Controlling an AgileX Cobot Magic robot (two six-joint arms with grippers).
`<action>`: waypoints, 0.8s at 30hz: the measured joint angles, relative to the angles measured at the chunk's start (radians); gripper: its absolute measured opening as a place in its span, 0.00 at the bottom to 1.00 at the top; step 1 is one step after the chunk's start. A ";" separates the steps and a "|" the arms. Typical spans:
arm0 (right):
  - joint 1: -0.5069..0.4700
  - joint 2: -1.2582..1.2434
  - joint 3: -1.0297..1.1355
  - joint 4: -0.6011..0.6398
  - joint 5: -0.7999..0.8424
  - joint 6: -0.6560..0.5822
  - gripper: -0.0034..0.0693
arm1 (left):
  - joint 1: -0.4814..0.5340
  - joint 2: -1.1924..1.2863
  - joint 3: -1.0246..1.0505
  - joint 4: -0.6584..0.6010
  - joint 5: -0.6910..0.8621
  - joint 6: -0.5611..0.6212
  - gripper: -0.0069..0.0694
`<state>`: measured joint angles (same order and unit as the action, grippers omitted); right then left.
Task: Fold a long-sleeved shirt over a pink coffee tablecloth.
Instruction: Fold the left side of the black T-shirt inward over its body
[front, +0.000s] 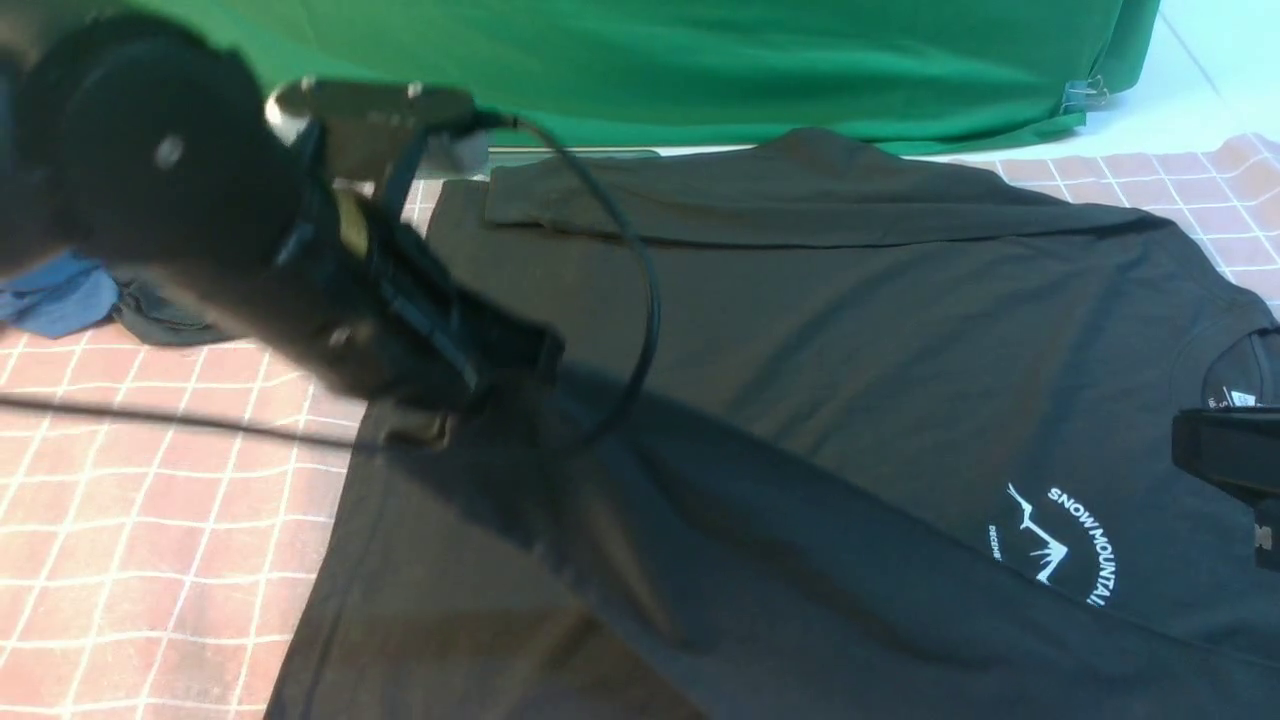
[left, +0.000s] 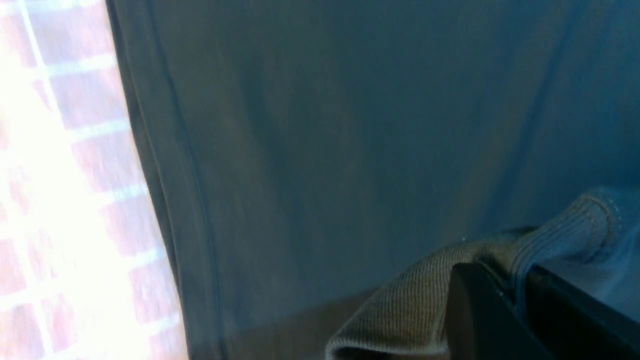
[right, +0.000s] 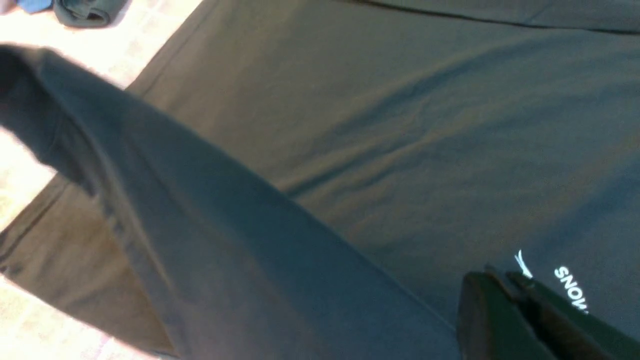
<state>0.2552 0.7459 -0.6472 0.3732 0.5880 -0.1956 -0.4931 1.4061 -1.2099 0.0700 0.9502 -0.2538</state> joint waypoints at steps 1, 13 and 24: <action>0.000 0.000 0.000 0.000 -0.001 0.000 0.12 | 0.005 0.015 -0.007 0.000 -0.012 0.003 0.15; 0.000 0.000 0.000 0.000 -0.004 0.000 0.14 | 0.056 0.213 -0.136 0.102 -0.186 0.007 0.15; 0.000 0.000 0.000 0.000 -0.004 0.000 0.15 | 0.138 0.408 -0.317 0.071 -0.187 0.045 0.15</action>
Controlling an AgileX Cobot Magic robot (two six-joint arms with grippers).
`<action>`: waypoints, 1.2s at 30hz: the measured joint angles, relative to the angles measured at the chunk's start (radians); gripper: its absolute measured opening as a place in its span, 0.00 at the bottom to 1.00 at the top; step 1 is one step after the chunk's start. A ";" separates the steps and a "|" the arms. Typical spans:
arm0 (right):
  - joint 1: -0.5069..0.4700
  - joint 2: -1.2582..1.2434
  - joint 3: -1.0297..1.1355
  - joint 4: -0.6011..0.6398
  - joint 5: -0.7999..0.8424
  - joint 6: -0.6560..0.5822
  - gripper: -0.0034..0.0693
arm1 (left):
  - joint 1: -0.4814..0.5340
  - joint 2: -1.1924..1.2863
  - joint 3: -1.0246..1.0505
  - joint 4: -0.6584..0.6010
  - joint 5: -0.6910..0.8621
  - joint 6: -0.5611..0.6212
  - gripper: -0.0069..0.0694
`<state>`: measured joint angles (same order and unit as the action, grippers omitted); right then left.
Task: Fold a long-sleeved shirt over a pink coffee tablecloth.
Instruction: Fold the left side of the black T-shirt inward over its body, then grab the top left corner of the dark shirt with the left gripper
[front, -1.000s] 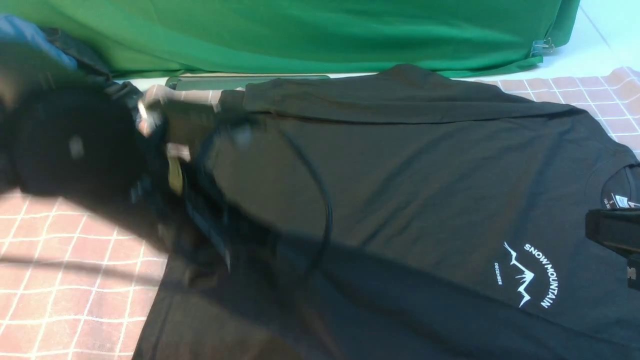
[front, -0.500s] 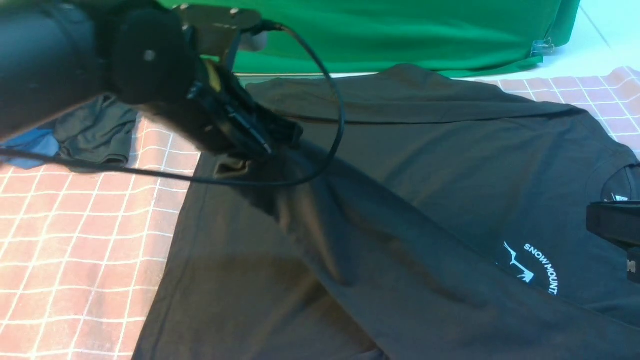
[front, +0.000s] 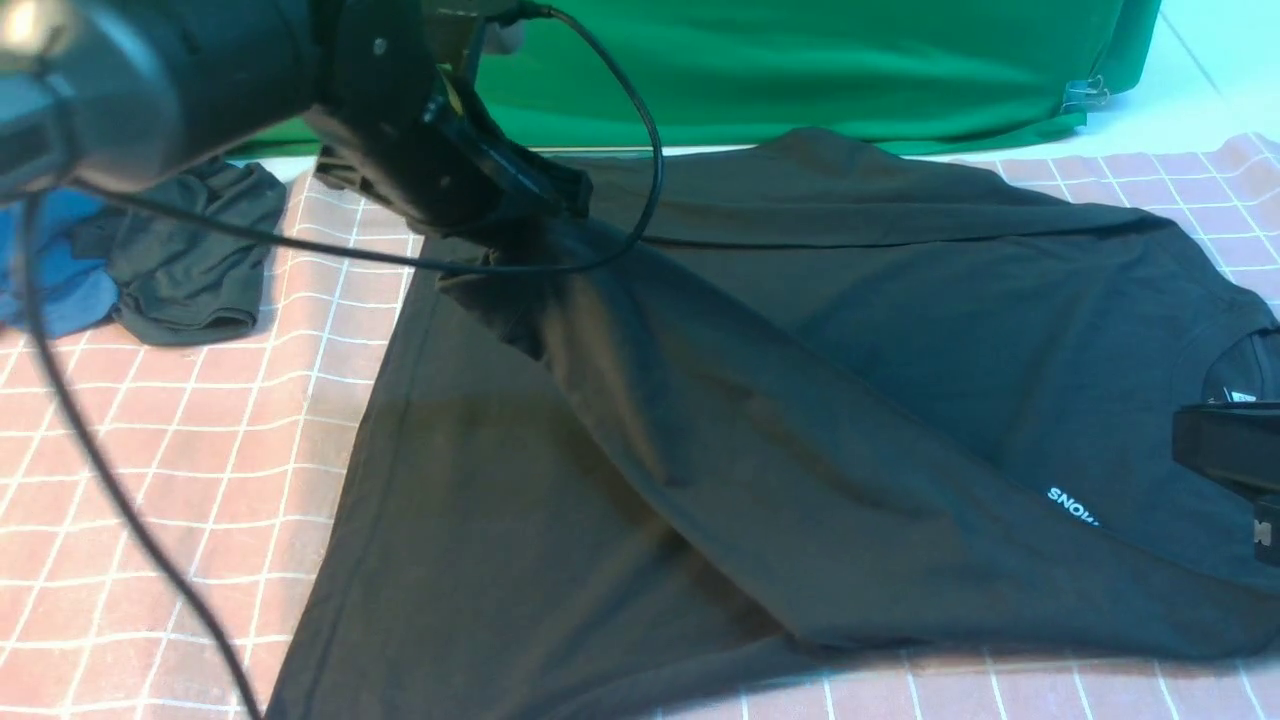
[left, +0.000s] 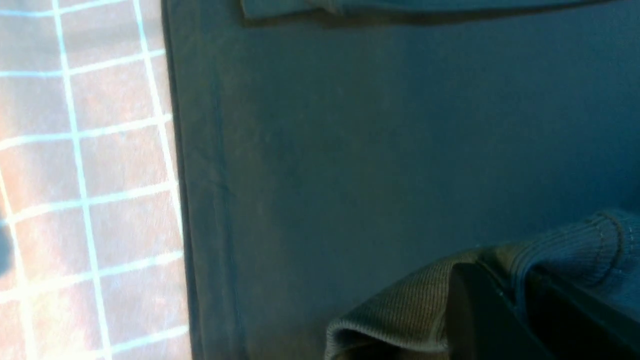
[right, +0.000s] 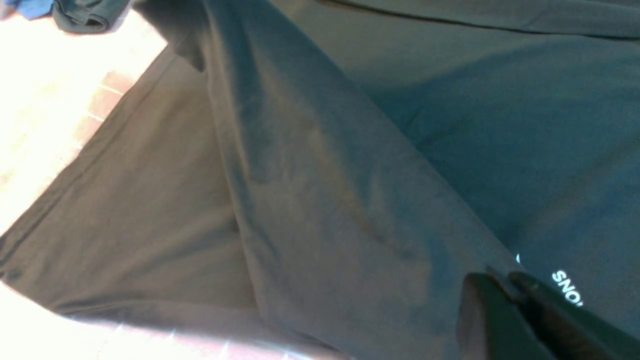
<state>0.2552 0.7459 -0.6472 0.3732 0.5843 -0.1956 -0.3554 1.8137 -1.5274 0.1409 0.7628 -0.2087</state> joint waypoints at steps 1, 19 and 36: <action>0.000 0.000 0.000 0.000 0.000 0.000 0.15 | 0.001 0.018 -0.015 0.000 0.000 0.003 0.15; 0.000 0.000 0.000 0.000 0.000 0.000 0.16 | 0.070 0.199 -0.151 0.009 -0.073 0.059 0.15; 0.000 0.000 0.000 -0.069 0.036 0.046 0.17 | 0.069 0.138 -0.165 0.039 0.026 -0.093 0.58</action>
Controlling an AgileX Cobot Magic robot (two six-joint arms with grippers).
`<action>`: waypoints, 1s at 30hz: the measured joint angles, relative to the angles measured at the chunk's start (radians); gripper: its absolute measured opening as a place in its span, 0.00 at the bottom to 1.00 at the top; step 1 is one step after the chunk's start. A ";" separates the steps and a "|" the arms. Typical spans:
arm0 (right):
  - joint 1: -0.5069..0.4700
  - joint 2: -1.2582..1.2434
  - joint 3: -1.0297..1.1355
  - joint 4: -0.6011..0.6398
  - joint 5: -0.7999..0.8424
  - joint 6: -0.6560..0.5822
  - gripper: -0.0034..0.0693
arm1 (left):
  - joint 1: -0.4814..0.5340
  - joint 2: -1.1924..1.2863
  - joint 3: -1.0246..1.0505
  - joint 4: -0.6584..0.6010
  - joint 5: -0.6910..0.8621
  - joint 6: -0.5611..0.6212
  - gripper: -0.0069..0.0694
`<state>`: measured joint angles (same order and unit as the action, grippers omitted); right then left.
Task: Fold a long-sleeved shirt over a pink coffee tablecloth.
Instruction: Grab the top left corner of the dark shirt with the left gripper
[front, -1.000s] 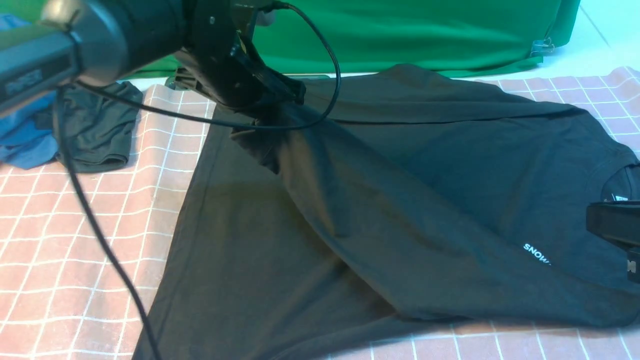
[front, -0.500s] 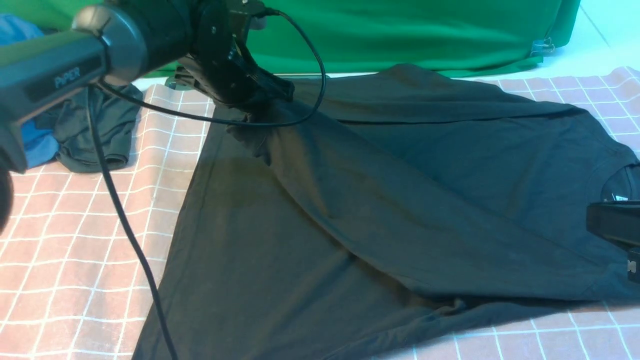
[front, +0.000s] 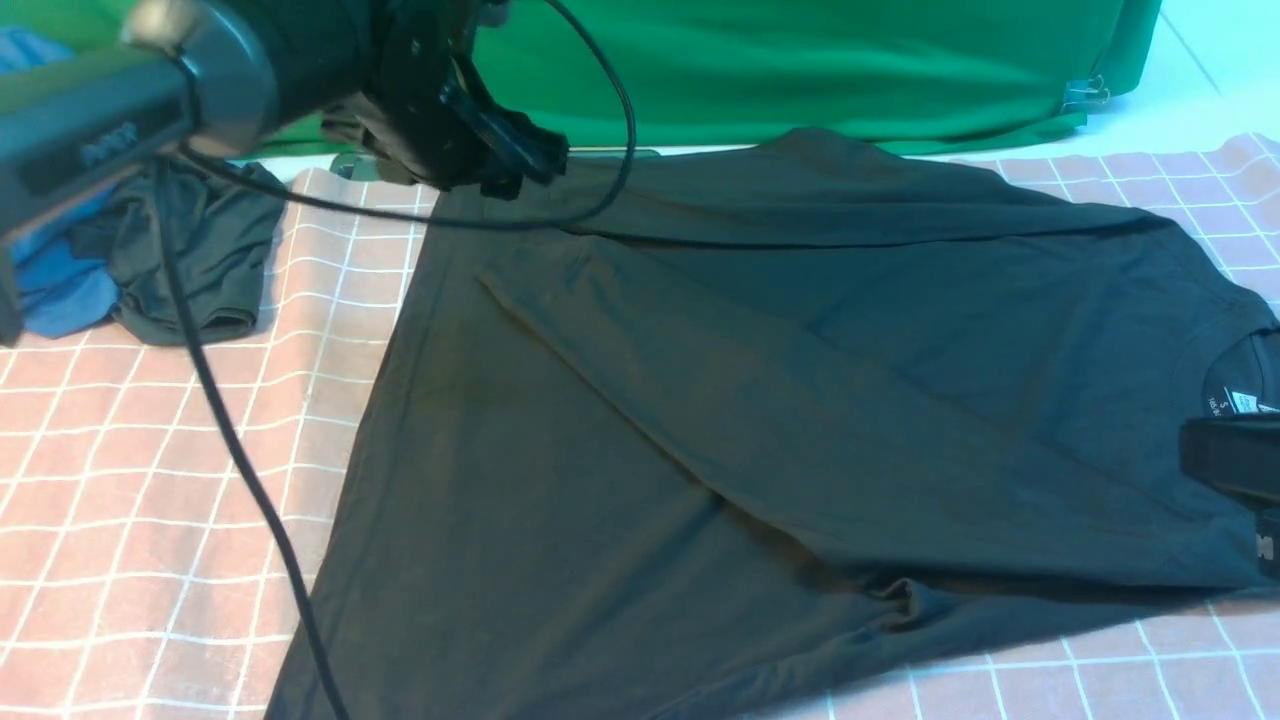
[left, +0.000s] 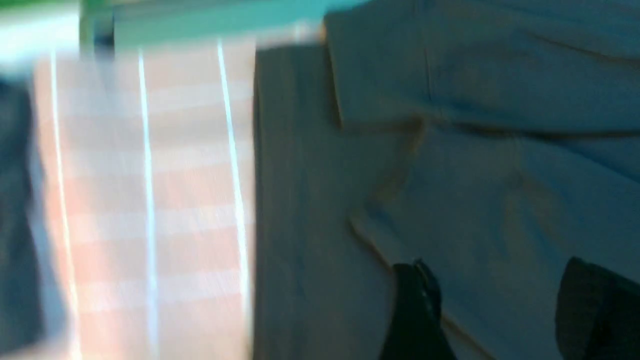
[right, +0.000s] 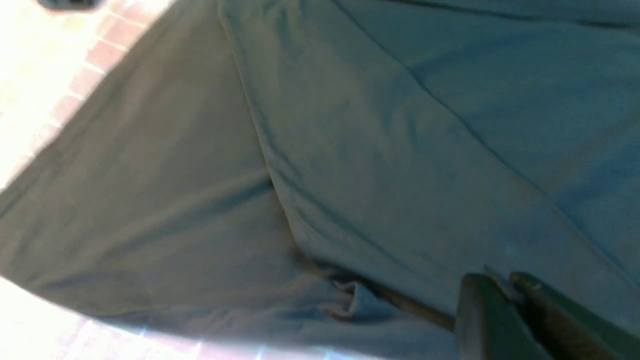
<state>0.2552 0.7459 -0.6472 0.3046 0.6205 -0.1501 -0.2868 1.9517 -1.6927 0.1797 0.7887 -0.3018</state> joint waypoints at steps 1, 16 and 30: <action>0.000 0.000 0.000 -0.022 0.007 0.022 0.17 | 0.000 -0.022 0.004 -0.072 0.052 0.008 0.56; 0.000 0.000 0.000 -0.149 0.044 0.144 0.17 | -0.513 -0.104 0.323 -0.468 0.006 0.110 0.12; 0.000 0.000 0.000 -0.150 0.045 0.150 0.17 | -0.587 0.025 0.324 -0.483 -0.258 0.080 0.58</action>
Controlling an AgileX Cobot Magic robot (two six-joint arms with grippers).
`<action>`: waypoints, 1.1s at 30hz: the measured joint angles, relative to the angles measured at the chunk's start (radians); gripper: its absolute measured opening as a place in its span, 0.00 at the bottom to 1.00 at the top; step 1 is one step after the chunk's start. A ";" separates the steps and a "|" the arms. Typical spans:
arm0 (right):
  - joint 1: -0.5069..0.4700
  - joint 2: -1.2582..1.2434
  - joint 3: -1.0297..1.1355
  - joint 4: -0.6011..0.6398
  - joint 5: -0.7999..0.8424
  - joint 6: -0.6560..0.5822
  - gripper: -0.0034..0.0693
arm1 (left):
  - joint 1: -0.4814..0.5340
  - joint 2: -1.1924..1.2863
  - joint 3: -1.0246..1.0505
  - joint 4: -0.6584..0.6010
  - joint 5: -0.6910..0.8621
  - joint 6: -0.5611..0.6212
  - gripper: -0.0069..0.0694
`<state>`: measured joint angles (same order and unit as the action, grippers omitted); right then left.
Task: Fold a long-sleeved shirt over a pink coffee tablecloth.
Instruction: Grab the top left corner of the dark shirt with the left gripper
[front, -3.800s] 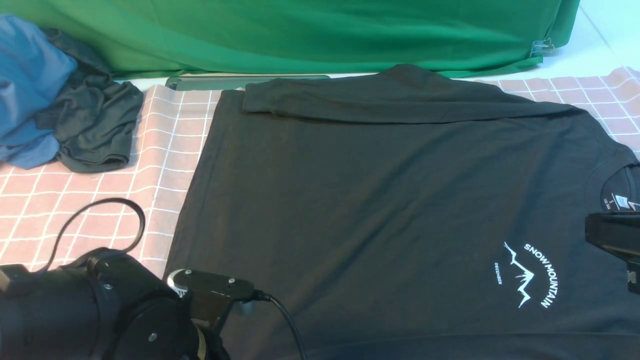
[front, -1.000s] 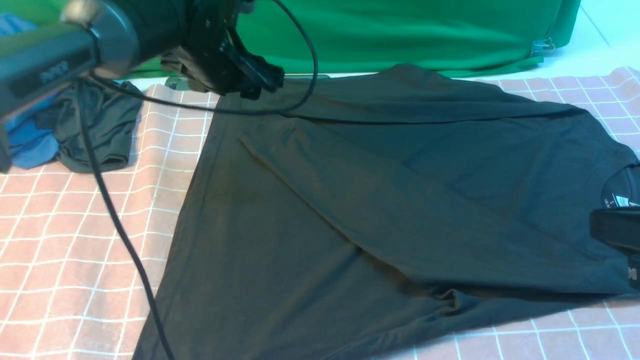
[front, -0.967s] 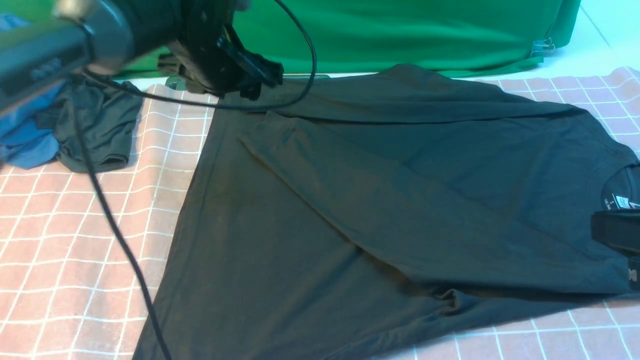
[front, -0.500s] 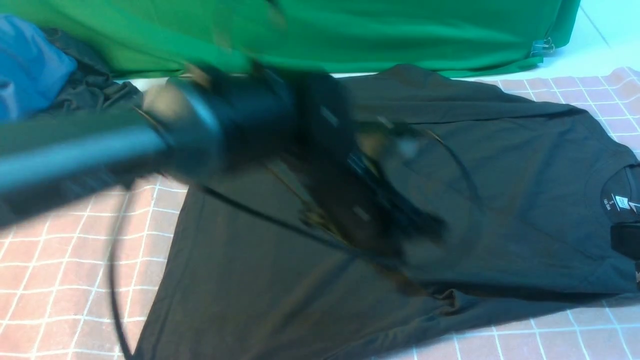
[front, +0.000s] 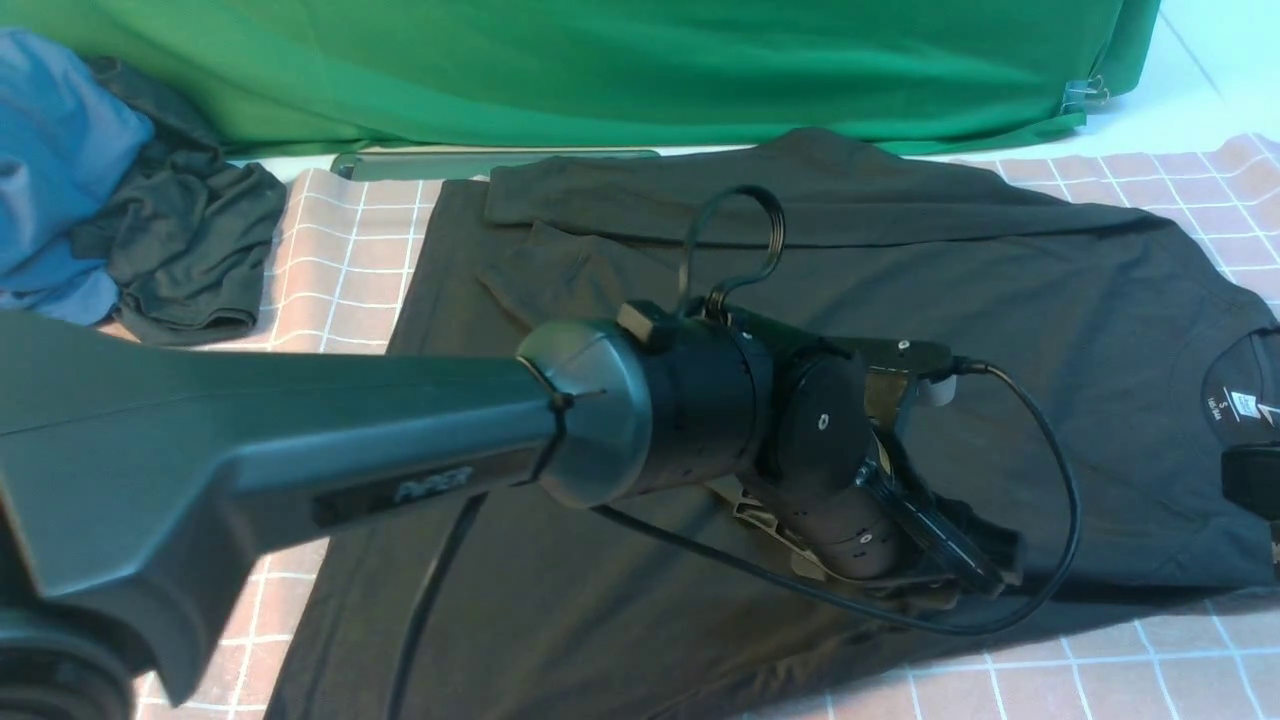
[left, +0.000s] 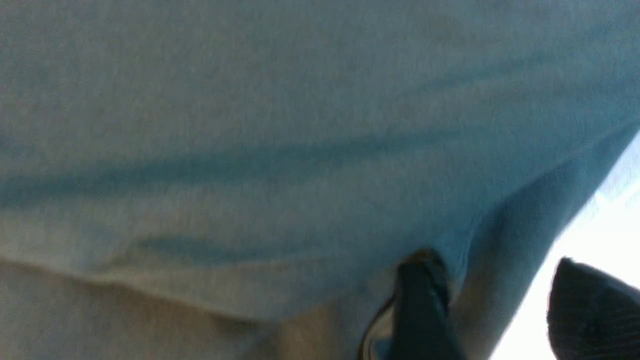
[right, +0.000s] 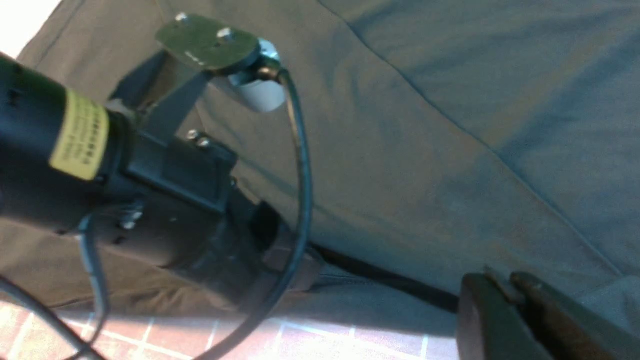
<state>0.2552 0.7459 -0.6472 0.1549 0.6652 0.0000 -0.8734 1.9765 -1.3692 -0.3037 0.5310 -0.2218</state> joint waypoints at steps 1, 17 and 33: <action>0.000 0.000 0.000 0.000 0.000 0.000 0.17 | 0.000 0.011 0.000 -0.005 -0.013 0.000 0.62; 0.000 0.000 0.000 0.000 0.000 -0.007 0.17 | 0.000 0.081 0.000 -0.032 -0.079 0.048 0.34; 0.000 0.000 0.000 -0.037 -0.004 -0.030 0.17 | -0.047 -0.004 0.000 -0.069 0.017 0.097 0.13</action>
<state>0.2552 0.7459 -0.6472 0.1180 0.6611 -0.0304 -0.9203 1.9727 -1.3692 -0.3728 0.5483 -0.1244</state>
